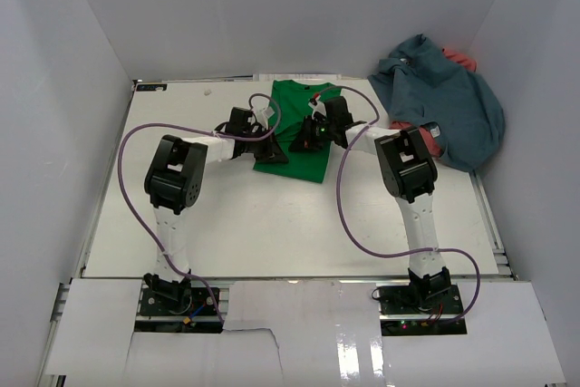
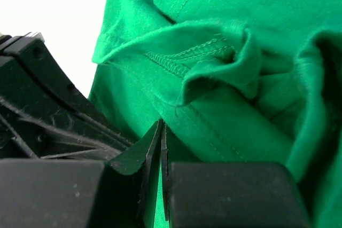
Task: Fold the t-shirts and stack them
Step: Fold the folded rectangular tshirt in 1/3 of the way
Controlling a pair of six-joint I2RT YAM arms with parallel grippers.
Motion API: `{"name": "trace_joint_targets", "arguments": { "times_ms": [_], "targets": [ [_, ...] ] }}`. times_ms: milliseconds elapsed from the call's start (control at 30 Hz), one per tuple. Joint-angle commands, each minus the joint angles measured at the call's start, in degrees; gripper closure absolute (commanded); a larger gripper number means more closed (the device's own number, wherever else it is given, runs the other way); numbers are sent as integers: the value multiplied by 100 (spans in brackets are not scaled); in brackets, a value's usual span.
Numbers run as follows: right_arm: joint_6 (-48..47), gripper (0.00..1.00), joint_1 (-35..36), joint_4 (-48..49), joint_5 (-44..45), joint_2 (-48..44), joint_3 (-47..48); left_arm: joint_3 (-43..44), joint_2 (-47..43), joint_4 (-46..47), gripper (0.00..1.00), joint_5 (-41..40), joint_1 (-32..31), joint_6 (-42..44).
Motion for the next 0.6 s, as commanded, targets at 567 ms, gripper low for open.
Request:
{"name": "trace_joint_targets", "arguments": {
  "times_ms": [567],
  "targets": [
    [-323,92,16,-426,341,555,1318,-1602,-711,30,100,-477,-747,-333]
  ]
}}
